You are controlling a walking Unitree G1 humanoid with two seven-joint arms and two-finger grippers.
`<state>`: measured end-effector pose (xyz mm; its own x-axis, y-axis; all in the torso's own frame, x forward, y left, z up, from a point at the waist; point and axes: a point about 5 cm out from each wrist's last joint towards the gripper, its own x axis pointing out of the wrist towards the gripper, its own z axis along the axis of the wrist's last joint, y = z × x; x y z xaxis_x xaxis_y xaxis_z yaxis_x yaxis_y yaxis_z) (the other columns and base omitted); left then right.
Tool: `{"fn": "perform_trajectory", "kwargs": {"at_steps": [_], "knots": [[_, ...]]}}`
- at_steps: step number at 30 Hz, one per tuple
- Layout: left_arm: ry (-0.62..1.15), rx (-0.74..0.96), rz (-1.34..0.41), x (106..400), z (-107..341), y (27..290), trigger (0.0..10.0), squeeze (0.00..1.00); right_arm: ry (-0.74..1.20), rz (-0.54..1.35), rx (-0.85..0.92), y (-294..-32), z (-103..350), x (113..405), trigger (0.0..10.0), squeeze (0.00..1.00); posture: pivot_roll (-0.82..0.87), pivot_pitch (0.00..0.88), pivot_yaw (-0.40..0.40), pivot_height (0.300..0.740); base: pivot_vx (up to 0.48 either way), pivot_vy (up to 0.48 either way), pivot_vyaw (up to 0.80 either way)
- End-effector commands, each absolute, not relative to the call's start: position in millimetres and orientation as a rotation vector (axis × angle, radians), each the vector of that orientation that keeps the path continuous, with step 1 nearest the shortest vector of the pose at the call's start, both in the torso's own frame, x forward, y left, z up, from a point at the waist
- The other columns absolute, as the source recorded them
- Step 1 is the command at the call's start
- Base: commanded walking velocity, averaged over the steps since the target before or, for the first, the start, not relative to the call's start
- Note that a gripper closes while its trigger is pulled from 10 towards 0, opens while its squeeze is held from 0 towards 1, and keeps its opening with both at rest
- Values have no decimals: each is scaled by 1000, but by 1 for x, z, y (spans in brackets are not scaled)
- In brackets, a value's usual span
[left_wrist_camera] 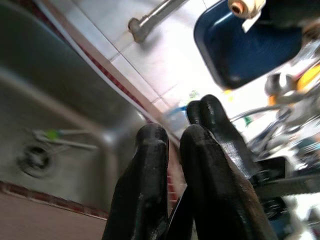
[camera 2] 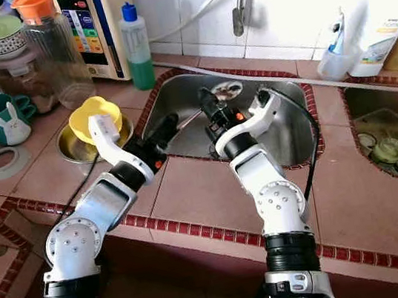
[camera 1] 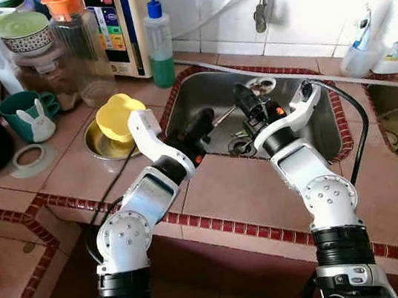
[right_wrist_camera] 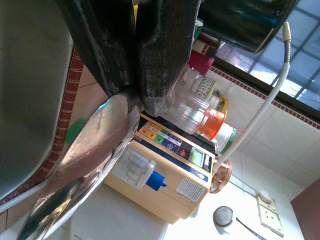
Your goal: Kitchen organization
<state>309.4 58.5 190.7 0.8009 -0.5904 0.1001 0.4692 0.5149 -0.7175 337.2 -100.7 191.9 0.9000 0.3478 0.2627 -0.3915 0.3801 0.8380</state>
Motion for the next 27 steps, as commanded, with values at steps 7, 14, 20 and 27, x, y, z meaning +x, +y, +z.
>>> {"fn": "perform_trajectory", "kwargs": {"at_steps": [7, 14, 20, 27], "knots": [[146, -695, -655, 303, 187, 46, 10000, 1000, -81, 456, 1018, -99, 200, 342, 0, 0, 131, 71, -6, 740, 0, 0, 0], [52, -581, -620, 303, 192, 52, 10000, 1000, -106, 415, 930, -104, 202, 351, 0, 0, 147, 73, -8, 740, 0, 0, 0], [-9, -465, -554, 305, 191, 64, 10000, 1000, -127, 380, 884, -110, 204, 358, 0, 0, 158, 76, -13, 740, 0, 0, 0], [-26, -400, -481, 307, 185, 69, 10000, 1000, -151, 359, 836, -116, 206, 363, 0, 0, 152, 72, -11, 740, 0, 0, 0]]}}
